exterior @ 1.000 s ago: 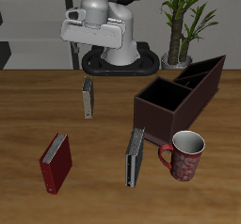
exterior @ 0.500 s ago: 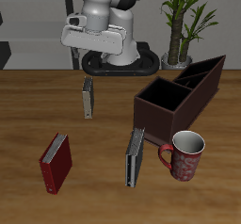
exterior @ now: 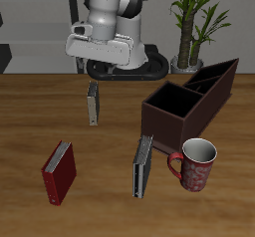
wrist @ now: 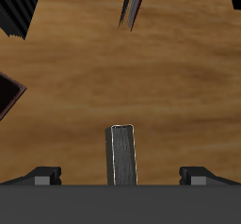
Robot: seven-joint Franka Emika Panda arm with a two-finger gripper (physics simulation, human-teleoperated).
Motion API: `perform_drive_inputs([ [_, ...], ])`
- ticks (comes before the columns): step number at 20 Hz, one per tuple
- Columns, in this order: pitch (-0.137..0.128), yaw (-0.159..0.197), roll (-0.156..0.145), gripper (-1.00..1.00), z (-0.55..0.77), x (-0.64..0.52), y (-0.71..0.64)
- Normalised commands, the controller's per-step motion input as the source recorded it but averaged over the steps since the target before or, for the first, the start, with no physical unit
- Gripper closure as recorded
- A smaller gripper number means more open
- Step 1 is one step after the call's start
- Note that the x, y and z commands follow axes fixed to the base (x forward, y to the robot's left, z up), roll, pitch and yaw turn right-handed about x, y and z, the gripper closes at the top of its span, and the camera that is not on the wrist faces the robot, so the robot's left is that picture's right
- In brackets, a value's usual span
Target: Place the yellow book into the left desk caddy's front compartment
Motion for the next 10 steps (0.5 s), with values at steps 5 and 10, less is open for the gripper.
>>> perform_drive_inputs([
  [5, -0.008, -0.007, -0.015, -1.00, -0.17, 0.03, -0.05],
  [10, 0.005, 0.000, 0.006, -1.00, -0.15, 0.04, -0.02],
])
